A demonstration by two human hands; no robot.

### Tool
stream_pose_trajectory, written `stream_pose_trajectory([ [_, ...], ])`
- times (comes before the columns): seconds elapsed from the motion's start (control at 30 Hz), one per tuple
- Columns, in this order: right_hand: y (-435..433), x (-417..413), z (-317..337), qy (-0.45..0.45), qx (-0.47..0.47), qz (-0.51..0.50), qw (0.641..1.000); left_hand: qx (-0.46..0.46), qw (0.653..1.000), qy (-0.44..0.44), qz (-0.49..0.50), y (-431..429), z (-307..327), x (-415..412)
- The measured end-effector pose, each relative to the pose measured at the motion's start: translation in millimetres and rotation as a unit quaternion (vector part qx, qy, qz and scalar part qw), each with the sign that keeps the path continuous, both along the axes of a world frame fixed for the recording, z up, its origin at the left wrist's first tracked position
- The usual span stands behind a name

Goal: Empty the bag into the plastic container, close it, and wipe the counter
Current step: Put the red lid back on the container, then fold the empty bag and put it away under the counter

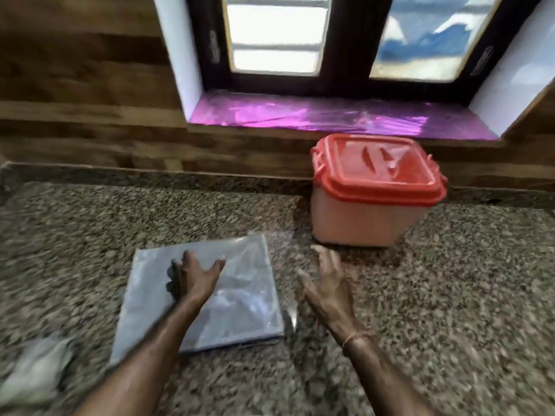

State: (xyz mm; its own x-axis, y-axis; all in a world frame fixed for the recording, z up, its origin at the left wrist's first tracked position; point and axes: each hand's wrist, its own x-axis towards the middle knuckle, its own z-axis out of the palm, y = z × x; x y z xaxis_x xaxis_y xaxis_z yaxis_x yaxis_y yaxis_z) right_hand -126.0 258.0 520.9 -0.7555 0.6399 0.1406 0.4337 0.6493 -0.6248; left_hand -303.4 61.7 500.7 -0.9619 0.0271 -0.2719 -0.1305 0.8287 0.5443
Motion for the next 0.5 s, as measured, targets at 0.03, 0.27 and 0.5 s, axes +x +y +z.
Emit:
stream_pose_trajectory([
  [0.03,-23.3,-4.3,-13.7,-0.077,-0.061,0.021,0.995,-0.022,0.999,-0.015,0.023,-32.8,-8.4,-1.6],
  [0.27,-94.4,-26.4,-70.6,-0.2,-0.246,-0.088,0.944,0.013,0.989,-0.107,0.103,-159.9,-49.8,-0.3],
  [0.5,-117.7,-10.5,-90.2,0.156,-0.634,-0.274,0.706,0.034,0.991,-0.121,0.048,-189.6,-64.5,32.0],
])
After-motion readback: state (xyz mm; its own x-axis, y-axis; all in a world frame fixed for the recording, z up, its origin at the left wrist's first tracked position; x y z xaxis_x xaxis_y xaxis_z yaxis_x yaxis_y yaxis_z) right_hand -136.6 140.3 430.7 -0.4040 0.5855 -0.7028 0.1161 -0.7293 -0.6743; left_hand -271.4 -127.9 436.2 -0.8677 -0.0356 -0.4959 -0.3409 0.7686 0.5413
